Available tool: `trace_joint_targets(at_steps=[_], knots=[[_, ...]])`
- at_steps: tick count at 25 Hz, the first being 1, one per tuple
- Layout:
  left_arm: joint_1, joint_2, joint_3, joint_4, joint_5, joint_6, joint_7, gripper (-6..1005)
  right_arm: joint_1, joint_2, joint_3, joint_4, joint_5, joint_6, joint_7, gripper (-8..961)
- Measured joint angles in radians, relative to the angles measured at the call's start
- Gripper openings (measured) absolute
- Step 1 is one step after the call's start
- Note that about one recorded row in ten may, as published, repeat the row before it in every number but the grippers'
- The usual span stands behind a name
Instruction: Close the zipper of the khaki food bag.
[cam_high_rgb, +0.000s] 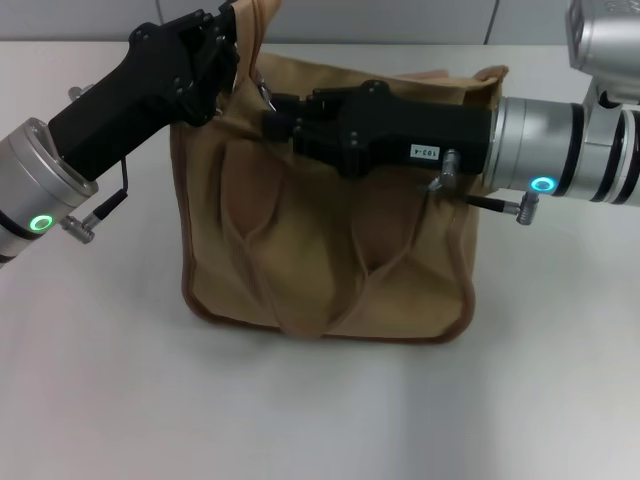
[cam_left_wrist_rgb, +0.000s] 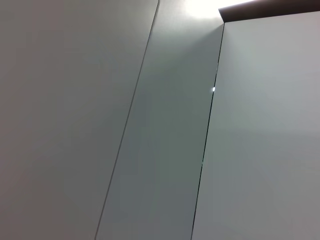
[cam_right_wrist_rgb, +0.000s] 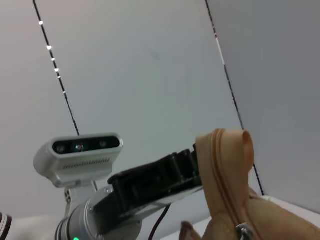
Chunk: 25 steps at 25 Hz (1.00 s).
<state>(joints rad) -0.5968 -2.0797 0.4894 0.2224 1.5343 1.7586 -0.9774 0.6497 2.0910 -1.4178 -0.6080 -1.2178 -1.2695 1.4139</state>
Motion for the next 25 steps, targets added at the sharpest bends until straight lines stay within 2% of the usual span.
trace_joint_targets(at_steps=[14,25], knots=[[0.002,0.001,0.000,0.000,0.001,-0.001,0.002,36,0.005,0.000,-0.004,0.001,0.005,0.007,0.000,196],[-0.002,0.001,0.005,0.000,0.001,-0.002,0.001,37,0.045,-0.002,-0.021,0.029,-0.001,0.007,0.007,161]])
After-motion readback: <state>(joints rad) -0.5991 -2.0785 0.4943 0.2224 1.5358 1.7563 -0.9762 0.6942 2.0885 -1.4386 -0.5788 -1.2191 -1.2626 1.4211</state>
